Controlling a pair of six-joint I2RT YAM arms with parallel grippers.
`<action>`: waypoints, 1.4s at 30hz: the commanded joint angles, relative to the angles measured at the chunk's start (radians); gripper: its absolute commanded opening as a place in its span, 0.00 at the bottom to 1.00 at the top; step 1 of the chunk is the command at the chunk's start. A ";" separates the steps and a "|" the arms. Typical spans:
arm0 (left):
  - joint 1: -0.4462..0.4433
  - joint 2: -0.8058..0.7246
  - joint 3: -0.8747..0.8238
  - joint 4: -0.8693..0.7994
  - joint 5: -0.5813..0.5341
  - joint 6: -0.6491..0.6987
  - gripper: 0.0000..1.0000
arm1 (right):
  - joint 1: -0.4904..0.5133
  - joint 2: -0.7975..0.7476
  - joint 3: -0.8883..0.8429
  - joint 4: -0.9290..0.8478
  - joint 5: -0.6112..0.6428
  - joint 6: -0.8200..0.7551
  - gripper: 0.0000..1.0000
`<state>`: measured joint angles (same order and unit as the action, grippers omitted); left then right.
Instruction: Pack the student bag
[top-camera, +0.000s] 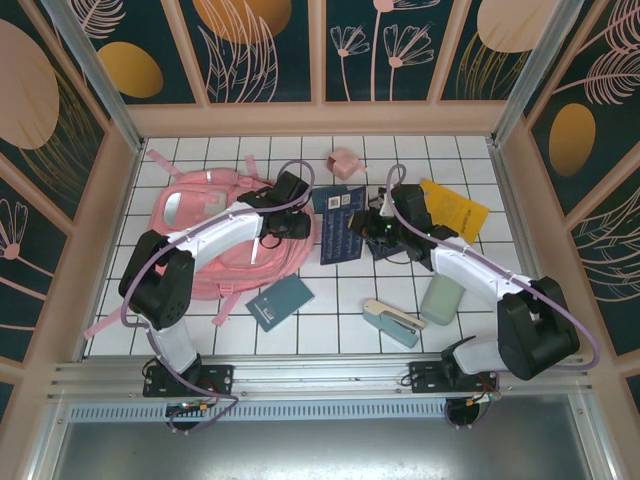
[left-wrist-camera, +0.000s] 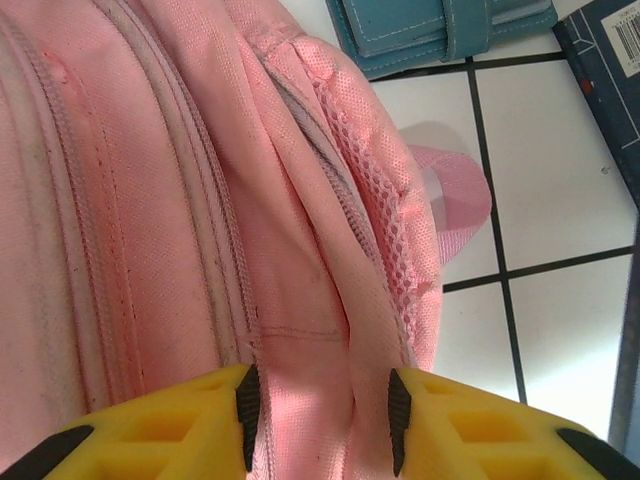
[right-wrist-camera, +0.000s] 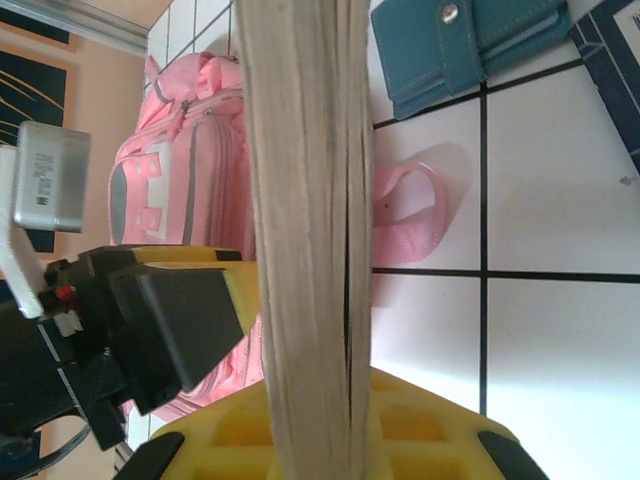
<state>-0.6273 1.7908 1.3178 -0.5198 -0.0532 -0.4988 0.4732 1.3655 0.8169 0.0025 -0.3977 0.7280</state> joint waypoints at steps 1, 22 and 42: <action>-0.007 -0.012 0.045 -0.033 -0.023 0.008 0.42 | -0.010 -0.031 -0.014 0.046 -0.015 -0.002 0.00; -0.044 0.061 0.093 -0.102 -0.074 0.024 0.48 | -0.050 -0.039 -0.053 0.067 -0.055 0.009 0.00; -0.042 0.041 0.086 -0.109 -0.133 0.052 0.23 | -0.062 -0.026 -0.068 0.102 -0.079 0.027 0.00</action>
<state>-0.6720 1.8565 1.3865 -0.6064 -0.1589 -0.4576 0.4175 1.3567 0.7559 0.0448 -0.4538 0.7418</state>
